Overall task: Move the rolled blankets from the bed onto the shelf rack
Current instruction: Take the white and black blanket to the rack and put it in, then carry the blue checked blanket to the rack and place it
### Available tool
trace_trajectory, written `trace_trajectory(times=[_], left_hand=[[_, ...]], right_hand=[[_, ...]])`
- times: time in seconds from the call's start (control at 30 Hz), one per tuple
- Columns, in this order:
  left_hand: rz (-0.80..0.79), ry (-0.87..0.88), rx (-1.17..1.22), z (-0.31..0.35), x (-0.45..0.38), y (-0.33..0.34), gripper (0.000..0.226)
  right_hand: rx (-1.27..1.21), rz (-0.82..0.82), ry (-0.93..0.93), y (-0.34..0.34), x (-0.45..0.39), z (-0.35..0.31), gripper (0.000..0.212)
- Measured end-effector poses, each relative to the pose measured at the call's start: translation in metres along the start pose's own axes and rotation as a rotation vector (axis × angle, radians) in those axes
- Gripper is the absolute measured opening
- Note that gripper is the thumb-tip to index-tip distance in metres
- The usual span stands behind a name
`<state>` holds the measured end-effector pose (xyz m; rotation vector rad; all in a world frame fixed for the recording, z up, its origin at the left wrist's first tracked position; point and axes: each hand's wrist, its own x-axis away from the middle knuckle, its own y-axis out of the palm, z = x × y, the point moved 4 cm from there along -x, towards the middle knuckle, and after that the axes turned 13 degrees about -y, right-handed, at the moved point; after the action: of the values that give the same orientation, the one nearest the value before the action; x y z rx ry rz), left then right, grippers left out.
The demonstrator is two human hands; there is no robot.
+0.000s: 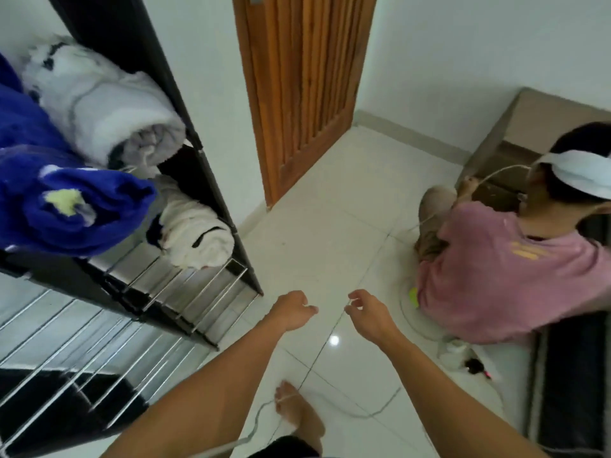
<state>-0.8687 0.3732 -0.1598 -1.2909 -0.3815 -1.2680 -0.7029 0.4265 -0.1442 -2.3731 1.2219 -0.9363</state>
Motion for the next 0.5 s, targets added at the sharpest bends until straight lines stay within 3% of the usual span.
trace_trajectory(times=[0.13, 0.23, 0.37, 0.5], left_hand=[[-0.003, 0.151, -0.173, 0.041, 0.047, 0.068, 0.046], [-0.094, 0.276, -0.286, 0.065, 0.094, 0.142, 0.03], [-0.224, 0.435, -0.462, 0.102, 0.158, 0.259, 0.015], [-0.367, 0.625, -0.684, 0.138, 0.247, 0.39, 0.019]], right_hand=[[-0.146, 0.11, 0.111, -0.042, 0.09, 0.072, 0.033], [-0.309, 0.237, 0.195, -0.067, 0.179, 0.132, 0.027], [-0.518, 0.582, 0.331, -0.097, 0.319, 0.218, 0.016], [-0.744, 1.142, 0.46, -0.137, 0.478, 0.286, 0.015]])
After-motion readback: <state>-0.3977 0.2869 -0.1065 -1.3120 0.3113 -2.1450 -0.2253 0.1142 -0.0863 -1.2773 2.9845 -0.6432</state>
